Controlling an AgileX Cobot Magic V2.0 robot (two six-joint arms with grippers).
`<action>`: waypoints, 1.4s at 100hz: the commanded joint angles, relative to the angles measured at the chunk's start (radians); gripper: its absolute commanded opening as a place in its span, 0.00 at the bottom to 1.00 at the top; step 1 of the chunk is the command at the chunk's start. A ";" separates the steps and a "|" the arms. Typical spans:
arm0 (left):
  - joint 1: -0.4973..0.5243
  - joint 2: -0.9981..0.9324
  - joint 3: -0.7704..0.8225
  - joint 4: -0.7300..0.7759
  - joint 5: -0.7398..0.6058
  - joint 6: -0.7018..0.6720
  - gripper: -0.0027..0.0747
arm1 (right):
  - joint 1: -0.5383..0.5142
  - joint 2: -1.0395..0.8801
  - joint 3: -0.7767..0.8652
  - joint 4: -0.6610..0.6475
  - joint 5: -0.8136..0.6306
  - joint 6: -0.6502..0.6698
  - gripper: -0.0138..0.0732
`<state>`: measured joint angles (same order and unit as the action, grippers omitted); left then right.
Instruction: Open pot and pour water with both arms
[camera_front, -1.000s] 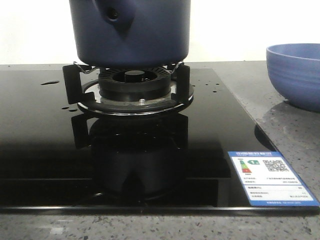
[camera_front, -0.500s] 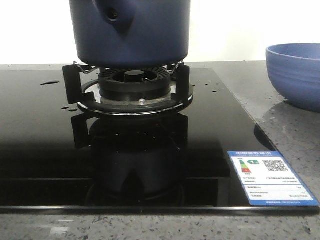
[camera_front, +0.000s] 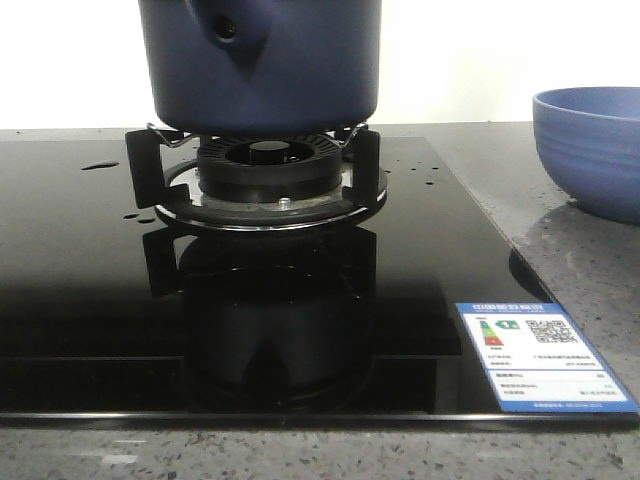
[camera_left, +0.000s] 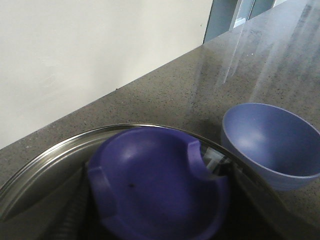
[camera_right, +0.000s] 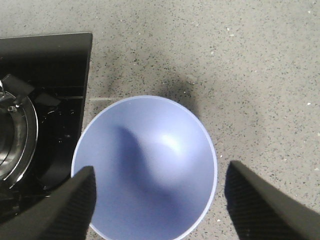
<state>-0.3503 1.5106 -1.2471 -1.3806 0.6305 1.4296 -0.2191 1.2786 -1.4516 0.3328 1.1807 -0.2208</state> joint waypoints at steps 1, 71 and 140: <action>-0.009 -0.039 -0.041 -0.080 -0.001 0.014 0.52 | -0.002 -0.029 -0.030 0.026 -0.050 -0.009 0.72; 0.007 -0.027 -0.041 -0.081 0.019 0.026 0.79 | -0.002 -0.029 -0.030 0.028 -0.047 -0.009 0.72; 0.317 -0.367 -0.018 0.049 0.066 -0.187 0.01 | 0.017 -0.052 0.110 0.687 -0.220 -0.364 0.10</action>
<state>-0.0569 1.2029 -1.2530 -1.3338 0.7019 1.2839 -0.2101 1.2719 -1.3601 0.8822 1.0519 -0.4933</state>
